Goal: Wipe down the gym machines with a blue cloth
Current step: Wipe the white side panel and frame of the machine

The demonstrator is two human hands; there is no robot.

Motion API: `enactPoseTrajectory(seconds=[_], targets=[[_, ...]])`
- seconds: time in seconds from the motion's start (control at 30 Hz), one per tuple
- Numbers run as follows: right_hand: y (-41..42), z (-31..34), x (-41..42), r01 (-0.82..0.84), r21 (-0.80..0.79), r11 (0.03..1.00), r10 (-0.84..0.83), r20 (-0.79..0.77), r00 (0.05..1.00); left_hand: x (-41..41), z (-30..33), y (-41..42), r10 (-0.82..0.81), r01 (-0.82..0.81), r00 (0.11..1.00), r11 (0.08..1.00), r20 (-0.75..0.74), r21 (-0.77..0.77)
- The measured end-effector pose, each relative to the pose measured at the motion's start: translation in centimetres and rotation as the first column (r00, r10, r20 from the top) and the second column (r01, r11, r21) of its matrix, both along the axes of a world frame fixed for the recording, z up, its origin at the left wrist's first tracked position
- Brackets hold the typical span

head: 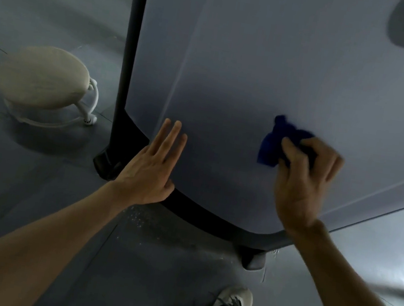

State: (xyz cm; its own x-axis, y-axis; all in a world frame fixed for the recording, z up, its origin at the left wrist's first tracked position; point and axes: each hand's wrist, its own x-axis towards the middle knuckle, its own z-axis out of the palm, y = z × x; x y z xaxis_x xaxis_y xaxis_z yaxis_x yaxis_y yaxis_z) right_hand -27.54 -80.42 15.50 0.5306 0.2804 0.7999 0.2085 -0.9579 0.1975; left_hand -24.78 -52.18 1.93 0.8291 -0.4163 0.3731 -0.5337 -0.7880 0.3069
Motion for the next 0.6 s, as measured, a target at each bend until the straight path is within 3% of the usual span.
enactPoseTrajectory(seconds=[0.1, 0.17, 0.23, 0.37, 0.6], targets=[[-0.3, -6.6, -1.1, -0.121, -0.11, 0.987, 0.077, -0.339, 0.938, 0.3, 0.0, 0.8, -0.016, 0.016, 1.0, 1.0, 0.001, 0.022], [-1.8, -11.4, -1.9, -0.267, -0.384, 0.884, 0.1, -0.403, 0.91, 0.6, -0.2, 1.8, -0.038, 0.037, 0.999, 0.999, 0.034, 0.03], [-3.1, -14.4, -2.1, -0.342, -0.405, 0.848, 0.119, -0.482, 0.868, 0.9, -0.8, 2.8, -0.046, 0.044, 0.997, 0.998, 0.063, 0.041], [0.1, -15.1, -0.7, -0.354, -0.381, 0.854, 0.187, -0.41, 0.893, 1.2, -3.7, 4.7, 0.035, -0.038, 0.998, 0.998, 0.052, 0.053], [13.2, -17.9, 6.1, -0.511, -0.383, 0.77, 0.333, -0.442, 0.833, 0.7, -8.7, 6.3, 0.155, -0.15, 0.975, 0.988, -0.156, 0.046]])
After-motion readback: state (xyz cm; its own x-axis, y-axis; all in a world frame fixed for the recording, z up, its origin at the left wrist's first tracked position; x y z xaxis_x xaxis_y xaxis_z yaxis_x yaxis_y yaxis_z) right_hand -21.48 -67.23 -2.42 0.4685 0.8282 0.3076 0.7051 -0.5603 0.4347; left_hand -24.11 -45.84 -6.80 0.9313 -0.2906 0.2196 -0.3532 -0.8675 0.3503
